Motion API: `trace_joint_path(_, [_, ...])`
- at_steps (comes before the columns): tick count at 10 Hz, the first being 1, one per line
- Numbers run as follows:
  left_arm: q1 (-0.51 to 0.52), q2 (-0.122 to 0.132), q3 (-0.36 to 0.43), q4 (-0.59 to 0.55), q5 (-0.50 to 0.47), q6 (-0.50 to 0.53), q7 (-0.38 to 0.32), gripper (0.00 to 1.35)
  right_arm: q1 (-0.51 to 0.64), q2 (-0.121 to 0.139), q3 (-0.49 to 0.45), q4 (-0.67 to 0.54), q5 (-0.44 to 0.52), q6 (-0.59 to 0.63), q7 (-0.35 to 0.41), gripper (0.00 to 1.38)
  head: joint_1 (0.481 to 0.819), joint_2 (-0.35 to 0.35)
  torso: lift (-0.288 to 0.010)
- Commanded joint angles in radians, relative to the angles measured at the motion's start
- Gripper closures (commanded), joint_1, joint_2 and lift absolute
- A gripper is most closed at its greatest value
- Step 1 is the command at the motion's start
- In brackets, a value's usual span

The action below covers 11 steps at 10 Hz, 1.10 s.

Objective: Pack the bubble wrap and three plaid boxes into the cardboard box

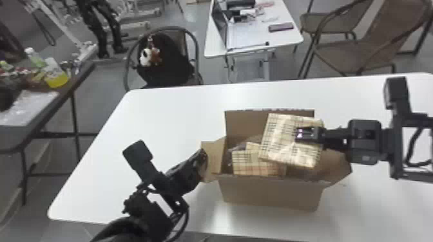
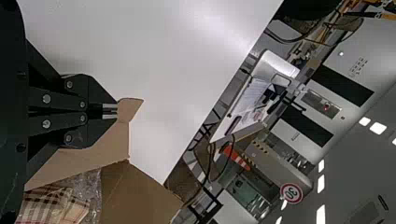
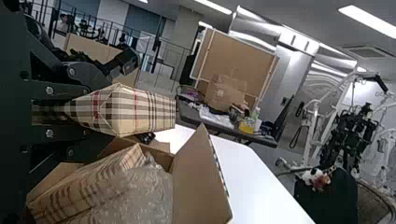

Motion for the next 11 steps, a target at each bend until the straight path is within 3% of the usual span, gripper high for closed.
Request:
trace_joint_path(1, [0.000,-0.003,-0.001,0.000,-0.001,0.000,0.000,1.22,0.008,0.001,-0.012,0.026,-0.012,0.000,-0.008,1.12,0.695,0.242,-0.148])
trace_joint_path(2, [0.000,-0.003,-0.001,0.000,-0.001,0.000,0.000,1.22,0.008,-0.001,-0.012,0.037,-0.014,0.003,-0.018,0.49,0.695,0.234,-0.148])
trace_joint_path(3, [-0.001,-0.003,-0.001,0.000,-0.003,-0.002,0.000,1.22,0.004,-0.001,-0.012,0.039,-0.018,0.008,-0.020,0.04,0.695,0.230,-0.148])
trace_joint_path(4, [-0.003,-0.003,-0.002,0.000,-0.005,0.000,0.000,1.22,-0.002,-0.005,-0.019,0.054,-0.032,0.019,-0.021,0.06,0.695,0.229,-0.148])
trace_joint_path(5, [-0.004,-0.003,-0.002,0.000,-0.005,0.000,0.000,1.22,0.010,-0.014,-0.021,0.045,-0.076,0.019,-0.032,0.18,0.695,0.227,-0.148])
trace_joint_path(7, [-0.003,-0.003,-0.001,0.000,-0.003,-0.002,0.000,1.22,0.039,-0.022,-0.038,-0.081,-0.224,0.005,-0.044,0.29,0.695,0.224,-0.148])
trace_joint_path(8, [-0.004,-0.003,-0.002,0.000,-0.003,-0.002,0.000,1.22,0.048,-0.024,-0.128,-0.170,-0.149,0.011,-0.044,0.30,0.695,0.237,-0.148])
trace_joint_path(9, [-0.008,-0.003,-0.002,0.000,-0.008,-0.003,0.000,1.22,0.070,-0.024,-0.249,-0.256,0.034,0.023,-0.012,0.30,0.695,0.233,-0.148])
trace_joint_path(10, [-0.012,-0.003,-0.002,0.000,-0.009,-0.005,0.000,1.22,0.103,-0.024,-0.311,-0.314,0.333,-0.043,0.190,0.30,0.695,0.197,-0.148])
trace_joint_path(11, [-0.009,-0.003,-0.002,0.000,-0.009,-0.011,0.000,1.22,0.162,-0.021,-0.314,-0.352,0.545,-0.198,0.325,0.30,0.695,0.147,-0.148])
